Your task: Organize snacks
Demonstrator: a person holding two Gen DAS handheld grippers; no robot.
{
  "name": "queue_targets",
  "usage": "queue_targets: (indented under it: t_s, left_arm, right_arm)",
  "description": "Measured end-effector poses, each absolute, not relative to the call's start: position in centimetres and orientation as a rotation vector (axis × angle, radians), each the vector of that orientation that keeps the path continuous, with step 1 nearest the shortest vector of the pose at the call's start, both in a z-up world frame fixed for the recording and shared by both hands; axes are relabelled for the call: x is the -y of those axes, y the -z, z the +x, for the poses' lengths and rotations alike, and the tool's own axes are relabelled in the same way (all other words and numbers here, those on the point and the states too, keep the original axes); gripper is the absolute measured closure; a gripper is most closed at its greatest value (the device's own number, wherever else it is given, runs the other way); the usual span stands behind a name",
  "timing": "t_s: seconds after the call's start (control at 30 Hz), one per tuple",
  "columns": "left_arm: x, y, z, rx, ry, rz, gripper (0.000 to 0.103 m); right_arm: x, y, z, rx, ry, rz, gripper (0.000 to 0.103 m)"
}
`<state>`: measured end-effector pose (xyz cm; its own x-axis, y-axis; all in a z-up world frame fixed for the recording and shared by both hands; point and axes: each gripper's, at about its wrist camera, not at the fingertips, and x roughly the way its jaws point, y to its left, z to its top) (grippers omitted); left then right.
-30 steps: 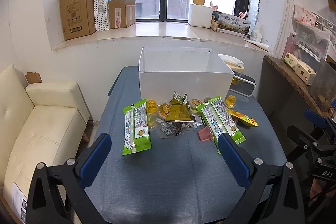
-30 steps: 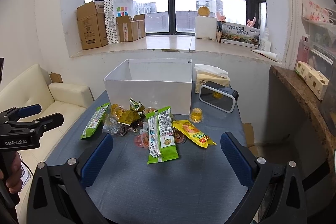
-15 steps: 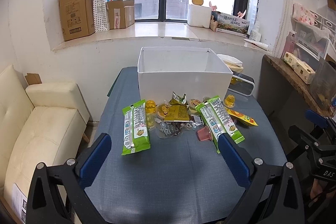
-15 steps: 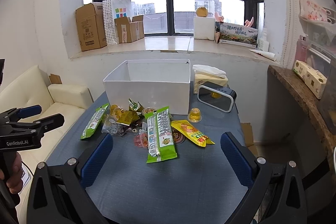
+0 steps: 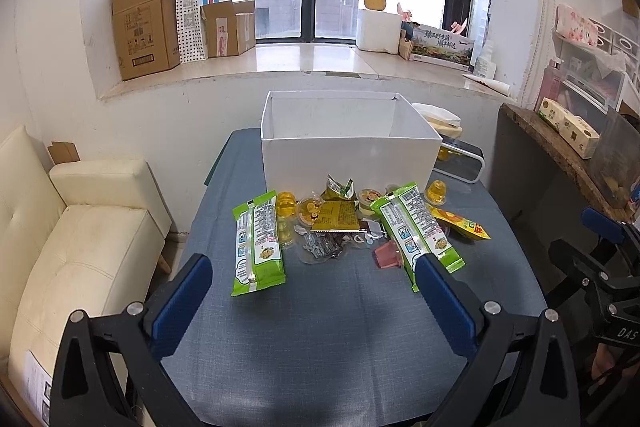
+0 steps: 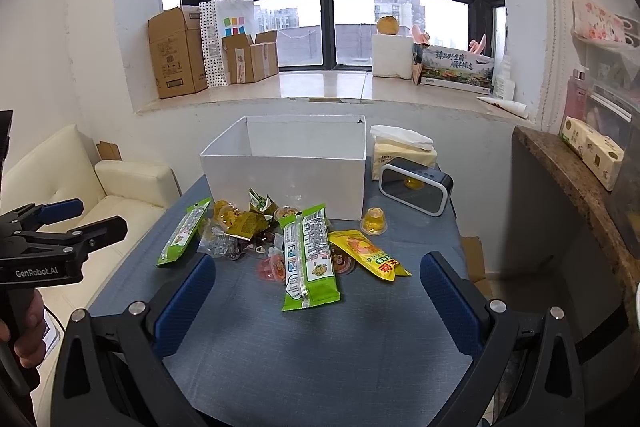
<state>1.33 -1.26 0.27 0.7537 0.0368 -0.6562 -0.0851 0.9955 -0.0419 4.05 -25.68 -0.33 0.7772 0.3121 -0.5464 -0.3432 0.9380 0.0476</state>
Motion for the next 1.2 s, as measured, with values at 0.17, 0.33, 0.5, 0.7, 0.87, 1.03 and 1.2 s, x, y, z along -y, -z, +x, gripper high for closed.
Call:
queue_targets:
  t_s: [0.17,0.33,0.5,0.7,0.87,1.03,1.2]
  left_arm:
    - [1.28,-0.38,1.27,-0.71,-0.065,-0.069,0.0]
    - [1.32,-0.4,1.27,-0.709,-0.065,-0.067,0.0]
    - [1.36,-0.41,1.25,-0.709,-0.065,-0.064,0.0]
    - [1.48,-0.37,1.19,-0.71,-0.066,-0.063,0.0]
    - [1.51,-0.32,1.13,-0.711,-0.068,-0.063,0.0]
    - [1.45,-0.27,1.06,-0.711,-0.068,-0.063,0.0]
    - [1.28,-0.18,1.11,-0.713,-0.072,-0.065,0.0]
  right_arm:
    - [25.67,0.3,4.01,-0.578,-0.349,-0.052,0.0]
    - [25.79,0.23,3.88,-0.574,-0.352,-0.046,0.0]
    - [25.86,0.18,3.81,-0.57,-0.352,-0.042,0.0]
    - [25.83,0.09,3.8,-0.566,-0.35,-0.042,0.0]
    - [25.72,0.14,3.65,-0.566,-0.337,-0.056,0.0]
    - [25.76,0.08,3.66,-0.563,-0.346,-0.052,0.0]
    - [25.75,0.07,3.68,-0.564,-0.35,-0.048,0.0]
